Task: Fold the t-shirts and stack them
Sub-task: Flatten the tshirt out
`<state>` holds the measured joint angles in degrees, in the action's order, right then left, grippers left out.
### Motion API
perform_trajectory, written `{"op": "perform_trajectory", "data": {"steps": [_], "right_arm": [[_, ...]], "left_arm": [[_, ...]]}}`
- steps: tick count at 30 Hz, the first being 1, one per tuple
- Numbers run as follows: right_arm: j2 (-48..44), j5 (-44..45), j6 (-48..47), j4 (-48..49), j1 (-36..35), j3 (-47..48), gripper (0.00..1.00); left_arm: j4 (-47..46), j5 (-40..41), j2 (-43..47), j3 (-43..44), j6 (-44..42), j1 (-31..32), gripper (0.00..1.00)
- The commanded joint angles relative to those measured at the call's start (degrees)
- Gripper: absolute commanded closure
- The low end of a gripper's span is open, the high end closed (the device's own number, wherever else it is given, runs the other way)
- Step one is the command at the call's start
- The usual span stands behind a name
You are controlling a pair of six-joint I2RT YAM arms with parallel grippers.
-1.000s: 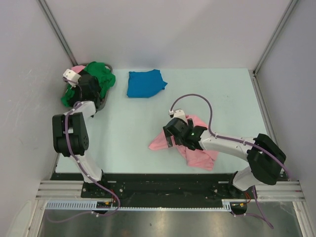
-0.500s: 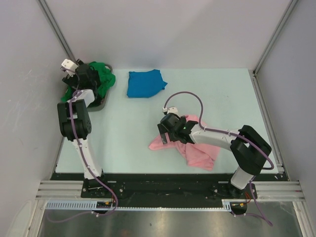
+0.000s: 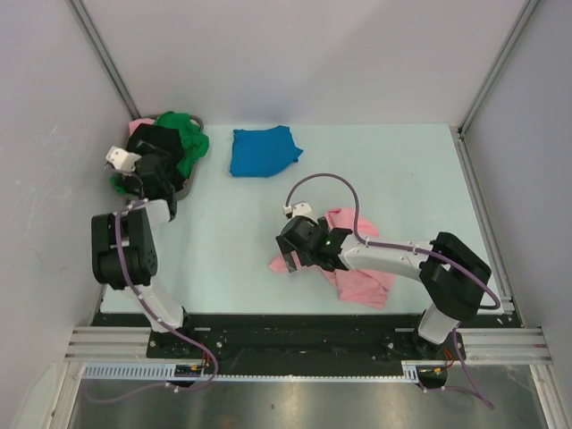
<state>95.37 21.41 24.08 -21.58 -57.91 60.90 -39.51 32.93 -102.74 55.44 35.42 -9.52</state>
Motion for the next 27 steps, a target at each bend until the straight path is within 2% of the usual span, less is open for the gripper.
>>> {"op": "perform_trajectory", "data": {"steps": [1, 9, 11, 14, 15, 18, 22, 25, 26, 27], "right_arm": [[-3.70, 2.93, 1.41, -0.83, -3.08, 1.59, 0.00], [-7.30, 4.87, 3.08, -1.61, -6.34, 0.53, 0.00], [-9.93, 5.66, 3.61, -2.32, -6.43, 0.53, 0.00], [-13.97, 6.63, 3.61, -3.38, -6.43, 0.53, 0.00], [-14.94, 6.54, 3.70, -3.73, -6.43, 0.53, 0.00], [-18.37, 6.27, 3.87, -5.30, -6.51, 0.53, 0.00], [-21.71, 6.63, 4.22, -7.24, -6.60, 0.53, 0.00], [-23.91, 6.63, 4.92, -8.73, -6.86, 0.53, 0.00], [-24.35, 6.80, 5.19, -9.17, -6.95, 0.53, 0.00], [-24.62, 7.24, 5.28, -10.05, -7.13, 0.53, 0.00]], "left_arm": [[-7.87, -3.04, 8.07, -6.82, 5.80, 0.82, 0.00], [-1.91, -3.13, 23.53, -21.57, 10.46, 4.23, 0.00], [1.87, -3.74, 29.75, -23.53, 10.11, 6.43, 0.00], [14.43, -8.11, 38.19, -22.75, 6.43, 11.97, 0.00], [21.16, -8.06, 39.88, -20.66, 5.11, 14.68, 0.00], [32.68, -11.90, 44.46, -15.65, 0.63, 18.56, 0.00], [38.53, -21.48, 46.40, -9.84, -8.14, 20.68, 0.00], [45.29, -28.76, 40.71, 1.04, -16.83, 21.30, 0.00], [47.22, -30.10, 35.73, 4.55, -19.05, 21.47, 0.00], [50.72, -30.98, 32.89, 12.07, -20.90, 21.56, 0.00]]}}
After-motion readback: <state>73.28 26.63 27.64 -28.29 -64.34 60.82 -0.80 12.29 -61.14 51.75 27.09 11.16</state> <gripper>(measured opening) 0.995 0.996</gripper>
